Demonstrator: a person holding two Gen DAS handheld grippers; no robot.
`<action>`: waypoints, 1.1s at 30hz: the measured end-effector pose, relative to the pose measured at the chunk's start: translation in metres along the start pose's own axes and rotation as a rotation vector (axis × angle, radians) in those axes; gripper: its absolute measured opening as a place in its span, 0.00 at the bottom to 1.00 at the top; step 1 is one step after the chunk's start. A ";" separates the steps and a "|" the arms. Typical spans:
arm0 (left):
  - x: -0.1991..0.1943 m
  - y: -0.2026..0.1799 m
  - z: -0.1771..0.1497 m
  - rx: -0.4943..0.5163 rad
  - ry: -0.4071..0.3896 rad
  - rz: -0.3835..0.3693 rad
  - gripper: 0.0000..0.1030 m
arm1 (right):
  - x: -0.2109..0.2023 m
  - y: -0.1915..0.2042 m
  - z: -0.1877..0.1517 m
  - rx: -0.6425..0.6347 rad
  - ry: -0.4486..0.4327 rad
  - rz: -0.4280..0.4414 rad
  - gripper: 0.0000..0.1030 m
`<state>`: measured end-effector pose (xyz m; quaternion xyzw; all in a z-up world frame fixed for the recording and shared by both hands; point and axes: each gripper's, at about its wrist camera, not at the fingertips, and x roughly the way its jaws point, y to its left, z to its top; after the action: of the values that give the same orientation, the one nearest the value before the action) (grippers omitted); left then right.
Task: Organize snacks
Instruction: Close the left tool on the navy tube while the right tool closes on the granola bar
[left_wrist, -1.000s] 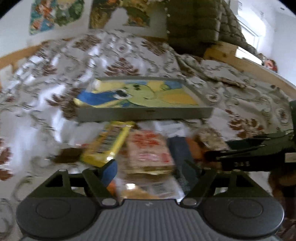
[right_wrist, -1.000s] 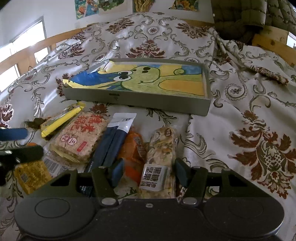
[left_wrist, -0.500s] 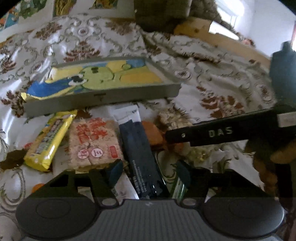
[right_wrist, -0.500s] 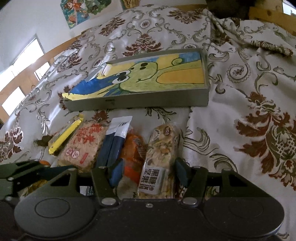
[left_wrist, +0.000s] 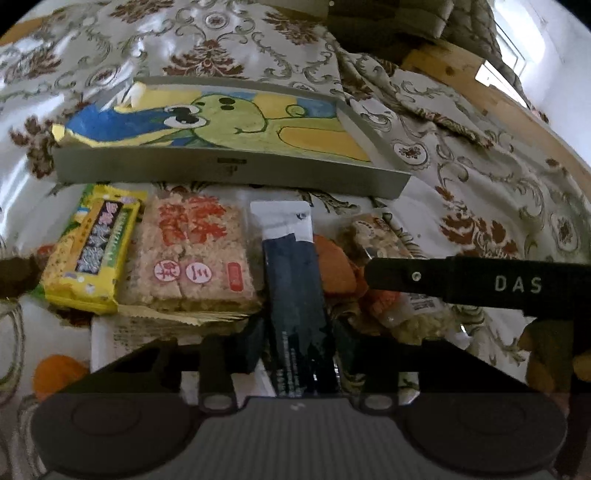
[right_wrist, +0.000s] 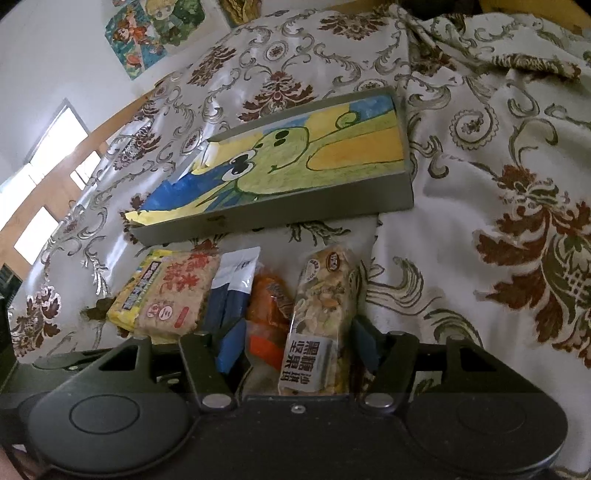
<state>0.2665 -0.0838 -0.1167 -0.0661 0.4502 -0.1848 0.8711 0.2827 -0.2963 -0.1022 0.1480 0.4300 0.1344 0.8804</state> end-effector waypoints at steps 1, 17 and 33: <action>0.002 -0.001 0.000 -0.005 0.003 0.005 0.42 | 0.001 0.001 0.001 -0.006 -0.003 -0.006 0.62; 0.000 -0.009 -0.006 -0.017 -0.006 0.048 0.35 | -0.001 -0.005 0.004 0.080 -0.042 0.019 0.60; -0.009 -0.012 -0.010 -0.024 -0.041 0.057 0.35 | 0.020 0.013 0.002 -0.108 -0.008 -0.151 0.39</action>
<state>0.2502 -0.0904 -0.1126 -0.0672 0.4361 -0.1531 0.8842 0.2948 -0.2776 -0.1108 0.0680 0.4287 0.0901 0.8964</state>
